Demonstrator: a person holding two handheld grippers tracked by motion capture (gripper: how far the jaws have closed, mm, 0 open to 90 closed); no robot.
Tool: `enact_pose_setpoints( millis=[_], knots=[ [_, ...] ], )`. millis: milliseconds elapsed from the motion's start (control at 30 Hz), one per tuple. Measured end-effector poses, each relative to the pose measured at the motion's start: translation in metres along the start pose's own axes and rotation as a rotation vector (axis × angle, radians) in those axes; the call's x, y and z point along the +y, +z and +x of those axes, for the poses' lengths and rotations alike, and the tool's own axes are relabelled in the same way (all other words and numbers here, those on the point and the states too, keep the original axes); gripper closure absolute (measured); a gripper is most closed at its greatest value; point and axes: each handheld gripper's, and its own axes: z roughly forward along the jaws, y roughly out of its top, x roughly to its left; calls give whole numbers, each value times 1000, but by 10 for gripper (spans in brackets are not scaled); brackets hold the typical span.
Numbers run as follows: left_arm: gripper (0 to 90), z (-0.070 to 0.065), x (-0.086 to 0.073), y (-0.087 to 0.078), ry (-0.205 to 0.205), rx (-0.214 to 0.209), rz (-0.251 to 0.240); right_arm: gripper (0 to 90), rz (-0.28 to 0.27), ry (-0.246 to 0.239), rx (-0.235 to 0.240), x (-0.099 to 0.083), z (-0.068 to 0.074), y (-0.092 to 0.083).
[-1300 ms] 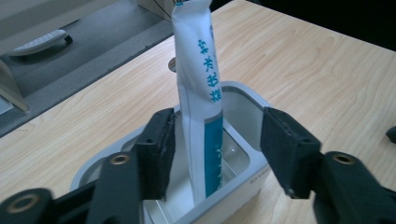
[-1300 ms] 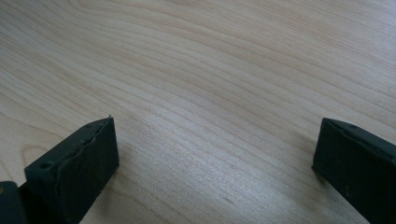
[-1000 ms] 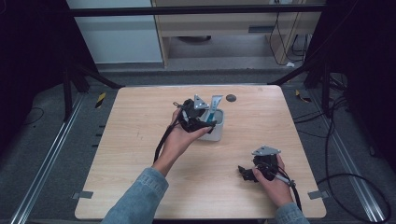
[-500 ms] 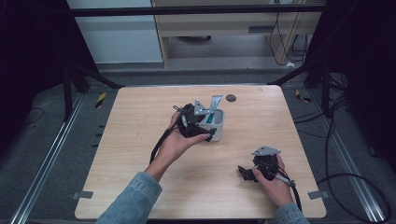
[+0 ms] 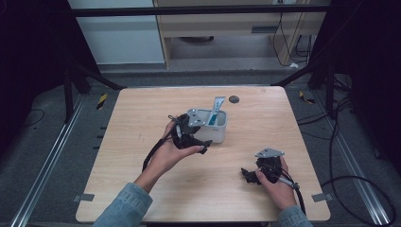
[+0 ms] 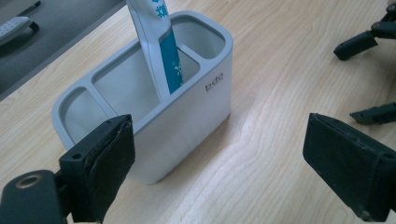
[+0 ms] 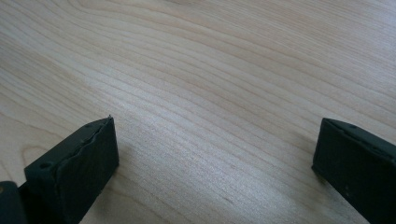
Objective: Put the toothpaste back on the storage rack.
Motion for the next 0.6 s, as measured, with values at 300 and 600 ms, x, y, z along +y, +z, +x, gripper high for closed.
enact_pose_setpoints(
  millis=[300, 600],
  knots=[
    [84, -6, -17, -5, 10, -17, 10, 4, 0, 0, 0, 0, 0, 0],
    [83, -8, -39, -16, 10, -17, 32, 4, 0, 0, 0, 0, 0, 0]
  ],
)
